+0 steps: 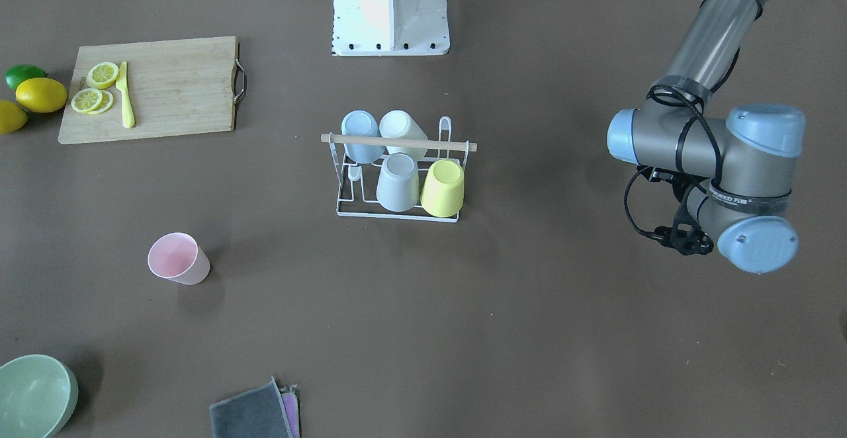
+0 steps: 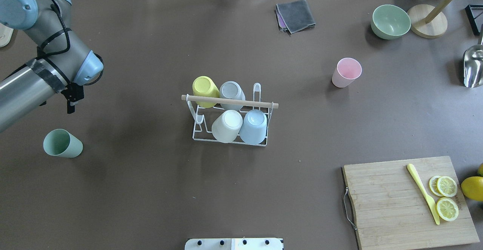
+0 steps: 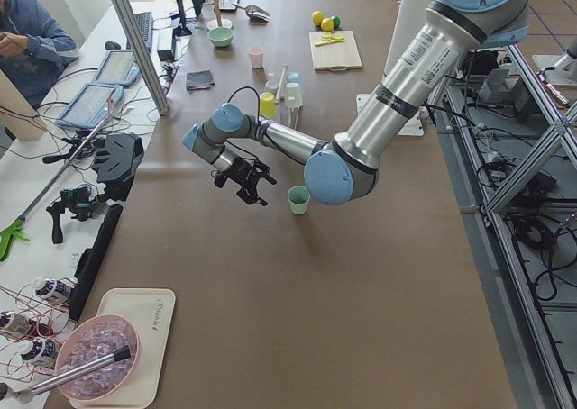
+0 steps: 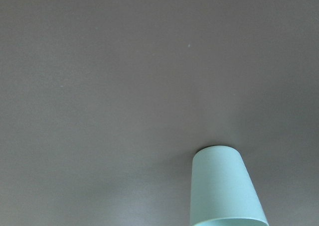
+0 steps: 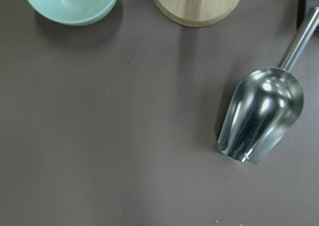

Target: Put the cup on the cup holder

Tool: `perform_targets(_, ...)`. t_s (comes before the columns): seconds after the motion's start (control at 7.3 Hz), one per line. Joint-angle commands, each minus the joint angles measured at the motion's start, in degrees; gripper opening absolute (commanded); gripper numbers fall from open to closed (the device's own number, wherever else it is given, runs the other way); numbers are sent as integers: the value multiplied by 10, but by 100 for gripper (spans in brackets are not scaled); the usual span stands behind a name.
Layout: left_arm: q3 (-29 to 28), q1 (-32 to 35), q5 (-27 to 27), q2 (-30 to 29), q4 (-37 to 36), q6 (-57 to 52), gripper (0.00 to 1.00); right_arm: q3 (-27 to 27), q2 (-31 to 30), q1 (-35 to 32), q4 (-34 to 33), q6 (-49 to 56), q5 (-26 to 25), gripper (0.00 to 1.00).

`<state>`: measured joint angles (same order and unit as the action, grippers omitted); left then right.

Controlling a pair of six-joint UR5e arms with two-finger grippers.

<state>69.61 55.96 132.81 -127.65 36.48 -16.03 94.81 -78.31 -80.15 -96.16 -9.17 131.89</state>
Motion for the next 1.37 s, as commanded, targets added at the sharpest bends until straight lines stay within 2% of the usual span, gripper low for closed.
perform_targets(0.0, -10, -23, -2, -3, -17, -2, 98, -60, 109, 66, 4, -101, -2, 100)
perform_targets(0.41, -30, -44, -4, -3, -19, -3, 98, -231, 265, 76, 1, -103, 30, 100)
perform_targets(0.68, -38, -57, -4, -3, -20, -2, 98, -310, 329, 82, 1, -103, 30, 100)
perform_targets(0.82, -40, -61, -3, -3, -19, -3, 98, -373, 372, 92, 3, -102, 30, 100)
perform_targets(1.23, -62, -75, -4, -4, -20, -2, 98, -489, 447, 139, 8, -100, 30, 100)
